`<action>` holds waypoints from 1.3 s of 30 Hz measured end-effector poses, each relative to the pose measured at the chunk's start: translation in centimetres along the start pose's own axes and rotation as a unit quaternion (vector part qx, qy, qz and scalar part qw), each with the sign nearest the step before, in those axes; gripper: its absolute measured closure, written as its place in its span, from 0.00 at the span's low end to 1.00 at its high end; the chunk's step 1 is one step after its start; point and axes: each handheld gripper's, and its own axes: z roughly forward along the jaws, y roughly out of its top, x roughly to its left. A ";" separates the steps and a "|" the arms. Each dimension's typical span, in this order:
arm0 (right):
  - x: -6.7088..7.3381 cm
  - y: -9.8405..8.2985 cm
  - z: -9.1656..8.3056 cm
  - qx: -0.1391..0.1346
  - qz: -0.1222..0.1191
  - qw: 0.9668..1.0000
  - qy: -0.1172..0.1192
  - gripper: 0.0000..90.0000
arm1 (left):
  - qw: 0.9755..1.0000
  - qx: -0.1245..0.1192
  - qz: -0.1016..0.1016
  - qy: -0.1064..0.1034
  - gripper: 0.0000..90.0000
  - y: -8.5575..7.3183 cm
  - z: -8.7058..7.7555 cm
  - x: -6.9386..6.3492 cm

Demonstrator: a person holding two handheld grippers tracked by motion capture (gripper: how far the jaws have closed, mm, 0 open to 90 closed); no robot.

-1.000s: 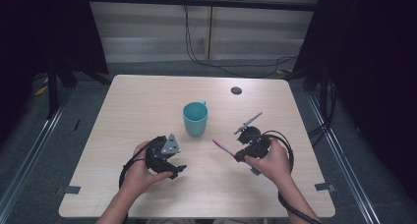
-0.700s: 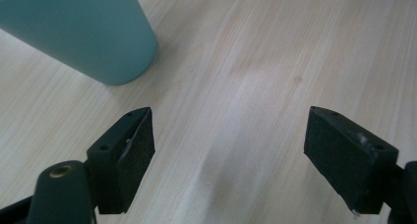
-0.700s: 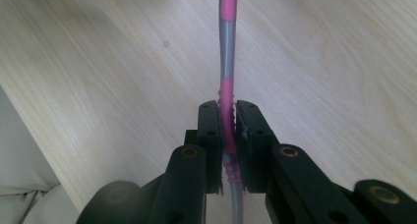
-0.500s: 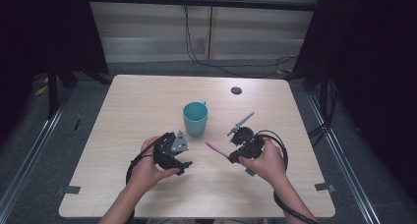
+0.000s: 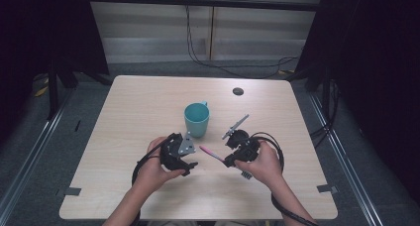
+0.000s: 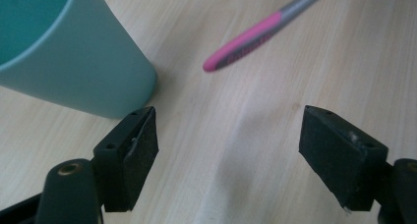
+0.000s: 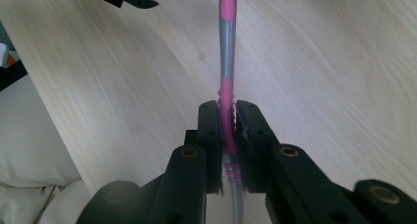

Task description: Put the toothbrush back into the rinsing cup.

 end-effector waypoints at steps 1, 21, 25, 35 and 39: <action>0.1 0.1 0.0 0.000 -0.002 1.000 -0.001 0.91 | 1.000 -0.003 0.000 0.000 0.25 0.1 0.1 0.0; 0.9 1.3 -0.2 0.001 -0.024 1.000 0.014 0.91 | 0.999 -0.009 0.051 0.008 0.35 1.9 0.6 -0.8; 1.1 1.4 -0.5 0.000 -0.030 0.999 0.013 0.91 | 0.999 -0.013 0.051 0.007 0.36 1.8 0.6 -0.8; 1.1 1.6 -0.5 0.001 -0.027 0.999 0.018 0.91 | 0.998 -0.011 0.056 0.003 0.41 1.7 0.6 -0.8; 1.3 1.7 -0.2 0.004 -0.031 0.999 0.018 0.91 | 0.998 -0.009 0.062 -0.003 0.45 1.9 0.7 -1.1</action>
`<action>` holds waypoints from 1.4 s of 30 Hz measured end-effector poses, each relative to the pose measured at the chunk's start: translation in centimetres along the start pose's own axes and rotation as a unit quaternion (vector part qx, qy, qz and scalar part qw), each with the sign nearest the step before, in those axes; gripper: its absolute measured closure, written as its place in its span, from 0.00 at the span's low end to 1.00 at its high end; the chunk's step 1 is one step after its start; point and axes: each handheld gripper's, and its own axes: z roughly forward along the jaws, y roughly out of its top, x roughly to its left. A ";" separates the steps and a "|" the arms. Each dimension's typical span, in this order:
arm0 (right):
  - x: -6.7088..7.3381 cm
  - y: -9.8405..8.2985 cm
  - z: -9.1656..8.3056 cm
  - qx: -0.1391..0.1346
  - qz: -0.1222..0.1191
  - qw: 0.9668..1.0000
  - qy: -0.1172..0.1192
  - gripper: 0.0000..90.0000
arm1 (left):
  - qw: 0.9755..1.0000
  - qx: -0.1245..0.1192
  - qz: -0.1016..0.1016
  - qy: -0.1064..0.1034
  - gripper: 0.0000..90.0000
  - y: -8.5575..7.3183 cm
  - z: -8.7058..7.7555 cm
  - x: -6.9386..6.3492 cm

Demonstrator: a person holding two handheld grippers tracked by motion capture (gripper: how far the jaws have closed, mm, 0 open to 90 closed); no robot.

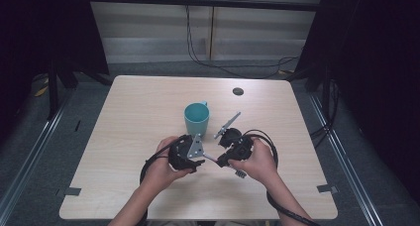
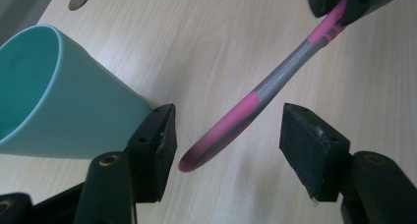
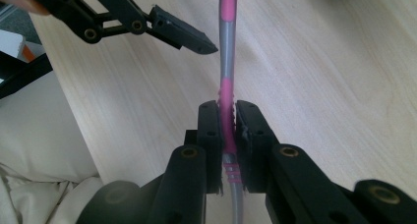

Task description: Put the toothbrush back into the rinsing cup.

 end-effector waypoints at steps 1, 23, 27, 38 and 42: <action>0.1 0.1 0.1 0.004 0.002 1.000 0.000 0.91 | 1.000 0.003 0.002 -0.001 0.47 0.0 0.0 -0.1; 0.3 0.5 -0.4 -0.018 -0.023 1.000 0.007 0.85 | 0.997 0.042 0.014 -0.066 0.85 -0.1 0.5 -1.1; -0.2 0.5 -1.4 -0.073 0.006 0.997 0.000 0.55 | 0.996 0.048 -0.003 -0.076 0.90 -0.2 0.5 -1.0; -1.4 -0.1 -3.4 -0.142 0.040 0.989 -0.024 0.45 | 0.991 0.074 -0.070 -0.092 0.90 -0.7 0.3 0.0; -1.6 -0.4 -3.8 -0.148 0.044 0.987 -0.037 0.42 | 0.990 0.077 -0.082 -0.088 0.90 -1.2 0.1 0.4</action>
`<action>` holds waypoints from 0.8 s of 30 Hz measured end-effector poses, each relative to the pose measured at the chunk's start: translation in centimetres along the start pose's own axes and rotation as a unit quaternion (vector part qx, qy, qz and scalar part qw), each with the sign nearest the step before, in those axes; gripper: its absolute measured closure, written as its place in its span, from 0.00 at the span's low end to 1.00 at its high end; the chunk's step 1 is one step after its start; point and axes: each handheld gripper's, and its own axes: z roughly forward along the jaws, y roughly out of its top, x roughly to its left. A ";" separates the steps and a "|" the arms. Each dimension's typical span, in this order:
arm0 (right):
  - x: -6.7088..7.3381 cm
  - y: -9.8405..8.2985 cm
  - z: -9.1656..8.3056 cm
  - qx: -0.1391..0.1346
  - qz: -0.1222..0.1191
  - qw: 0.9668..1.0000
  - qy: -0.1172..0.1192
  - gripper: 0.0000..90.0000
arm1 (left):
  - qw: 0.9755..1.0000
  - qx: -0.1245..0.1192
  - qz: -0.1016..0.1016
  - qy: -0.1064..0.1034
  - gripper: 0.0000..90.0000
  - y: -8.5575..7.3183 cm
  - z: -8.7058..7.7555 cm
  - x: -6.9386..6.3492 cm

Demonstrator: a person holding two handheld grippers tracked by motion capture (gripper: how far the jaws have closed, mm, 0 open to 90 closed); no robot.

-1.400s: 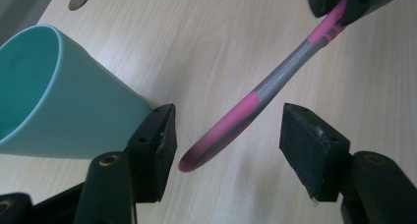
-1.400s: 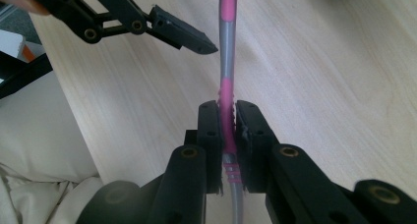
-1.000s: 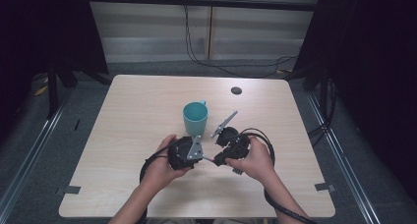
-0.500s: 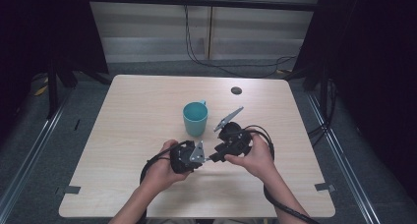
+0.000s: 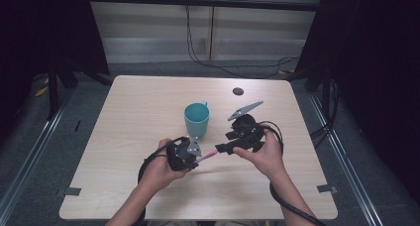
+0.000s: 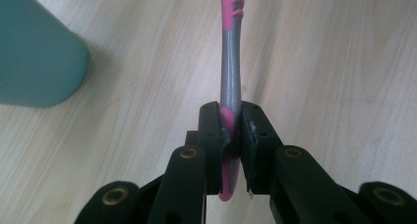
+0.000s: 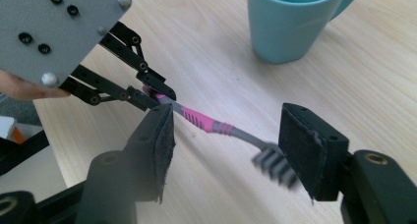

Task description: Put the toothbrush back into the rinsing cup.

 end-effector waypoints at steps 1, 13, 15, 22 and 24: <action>-0.1 -0.1 -0.2 -0.002 0.005 1.000 0.001 0.42 | 1.000 0.000 -0.007 0.000 0.90 -0.1 -0.1 0.1; -1.7 -1.0 -1.7 -0.035 0.041 0.998 -0.009 0.37 | 0.998 -0.004 -0.069 -0.010 0.90 -1.3 -0.6 1.5; -1.8 -1.3 -1.7 -0.032 0.039 0.999 -0.009 0.37 | 0.997 -0.008 -0.082 -0.008 0.90 -1.5 -0.7 1.6; -1.9 -2.2 -0.8 -0.026 0.044 0.999 0.000 0.37 | 0.994 -0.020 -0.102 -0.014 0.90 -1.6 -1.3 2.1; -1.9 -2.4 -0.6 -0.030 0.046 0.999 0.001 0.37 | 0.994 -0.028 -0.109 -0.013 0.90 -1.5 -1.4 2.3</action>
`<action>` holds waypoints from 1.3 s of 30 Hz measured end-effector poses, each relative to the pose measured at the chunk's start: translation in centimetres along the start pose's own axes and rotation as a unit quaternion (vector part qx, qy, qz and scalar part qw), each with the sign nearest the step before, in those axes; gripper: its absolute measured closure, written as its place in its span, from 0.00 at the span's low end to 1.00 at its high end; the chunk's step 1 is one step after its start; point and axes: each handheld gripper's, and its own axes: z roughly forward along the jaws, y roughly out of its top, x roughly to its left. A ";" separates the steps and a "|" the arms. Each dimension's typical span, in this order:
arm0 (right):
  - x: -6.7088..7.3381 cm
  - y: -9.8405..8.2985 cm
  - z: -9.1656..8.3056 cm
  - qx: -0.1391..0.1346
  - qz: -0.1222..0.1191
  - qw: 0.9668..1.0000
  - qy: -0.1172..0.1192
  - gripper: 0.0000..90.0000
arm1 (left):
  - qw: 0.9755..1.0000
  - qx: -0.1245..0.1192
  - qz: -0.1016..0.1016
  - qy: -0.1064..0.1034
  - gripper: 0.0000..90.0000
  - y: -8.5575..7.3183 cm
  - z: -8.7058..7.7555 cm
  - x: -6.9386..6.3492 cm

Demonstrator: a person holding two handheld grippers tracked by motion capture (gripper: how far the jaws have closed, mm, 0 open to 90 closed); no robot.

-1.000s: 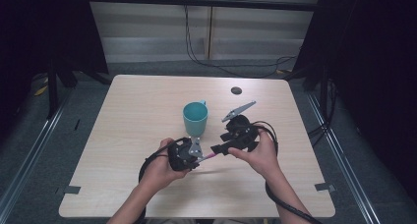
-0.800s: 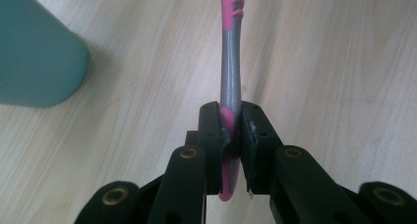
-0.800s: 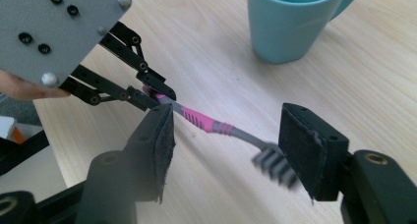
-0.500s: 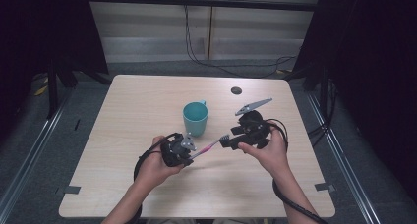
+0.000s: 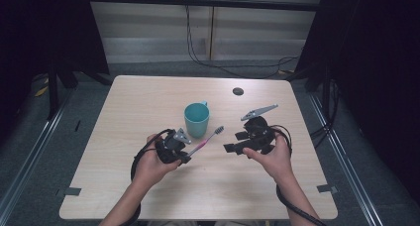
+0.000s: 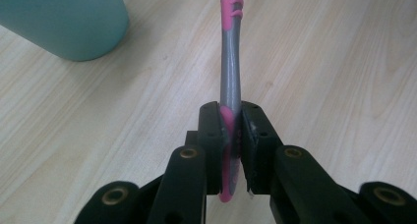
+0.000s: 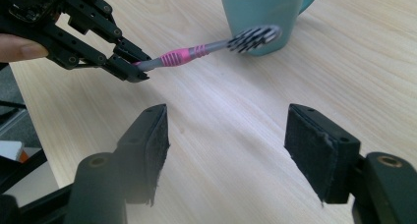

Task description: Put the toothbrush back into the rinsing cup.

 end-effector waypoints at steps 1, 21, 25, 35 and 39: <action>0.0 -0.1 0.1 -0.007 0.002 1.000 0.002 0.38 | 1.000 -0.006 -0.009 -0.002 0.90 0.0 -0.1 0.0; 1.4 -0.9 2.7 -0.047 0.017 0.998 0.042 0.50 | 0.996 -0.058 -0.060 -0.026 0.90 0.4 0.1 -0.4; 1.7 -0.7 3.0 -0.053 0.028 0.997 0.046 0.52 | 0.995 -0.067 -0.065 -0.029 0.90 0.6 0.2 -0.6; 1.5 -1.3 4.4 -0.067 0.055 0.995 0.052 0.52 | 0.993 -0.093 -0.065 -0.025 0.90 0.9 -0.4 -1.1; 1.5 -1.4 4.7 -0.074 0.063 0.994 0.054 0.52 | 0.993 -0.101 -0.061 -0.027 0.90 1.1 -0.6 -1.5</action>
